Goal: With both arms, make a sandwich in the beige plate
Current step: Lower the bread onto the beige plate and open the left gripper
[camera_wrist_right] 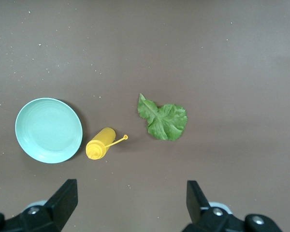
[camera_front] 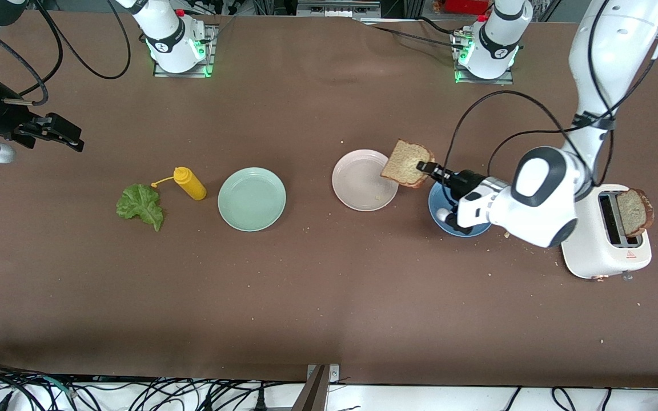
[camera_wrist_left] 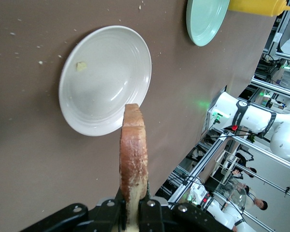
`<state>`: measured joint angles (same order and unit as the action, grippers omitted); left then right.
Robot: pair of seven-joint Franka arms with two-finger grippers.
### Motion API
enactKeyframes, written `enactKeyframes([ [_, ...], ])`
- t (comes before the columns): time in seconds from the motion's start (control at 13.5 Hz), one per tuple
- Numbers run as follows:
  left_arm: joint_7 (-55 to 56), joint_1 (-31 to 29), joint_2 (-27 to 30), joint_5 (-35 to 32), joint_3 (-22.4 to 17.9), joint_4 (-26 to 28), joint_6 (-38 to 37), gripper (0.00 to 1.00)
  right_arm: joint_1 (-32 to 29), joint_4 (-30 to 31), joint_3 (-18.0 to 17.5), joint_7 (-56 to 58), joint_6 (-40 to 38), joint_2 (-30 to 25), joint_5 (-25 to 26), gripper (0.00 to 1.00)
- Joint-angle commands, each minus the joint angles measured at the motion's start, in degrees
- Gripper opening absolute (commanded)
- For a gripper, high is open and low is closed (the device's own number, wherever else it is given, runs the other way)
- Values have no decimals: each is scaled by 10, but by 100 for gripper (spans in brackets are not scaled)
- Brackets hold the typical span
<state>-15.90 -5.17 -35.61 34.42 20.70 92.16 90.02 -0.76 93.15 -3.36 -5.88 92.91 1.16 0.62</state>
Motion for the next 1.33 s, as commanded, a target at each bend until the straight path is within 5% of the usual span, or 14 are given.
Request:
enactKeyframes([
  [0.0,-21,30,-17,18,-2,18,69,0,-5,-8,-2,10,-7,2,-4,100],
  [0.52,-63,96,-36,54,-1,70,201,0,-5,-9,-2,10,-7,2,-4,100],
  [0.89,-69,96,-34,52,-3,71,193,0,-5,-10,-1,10,-8,0,-4,100],
  [0.96,-69,96,-34,50,-5,71,193,40,-5,-10,-1,10,-8,-1,-4,100],
  [1.03,-69,93,-33,47,-9,69,193,98,-5,-10,-1,10,-8,-1,-4,100],
  [1.26,-68,85,-27,-10,-9,65,193,100,-5,-10,-1,10,-9,0,-4,100],
])
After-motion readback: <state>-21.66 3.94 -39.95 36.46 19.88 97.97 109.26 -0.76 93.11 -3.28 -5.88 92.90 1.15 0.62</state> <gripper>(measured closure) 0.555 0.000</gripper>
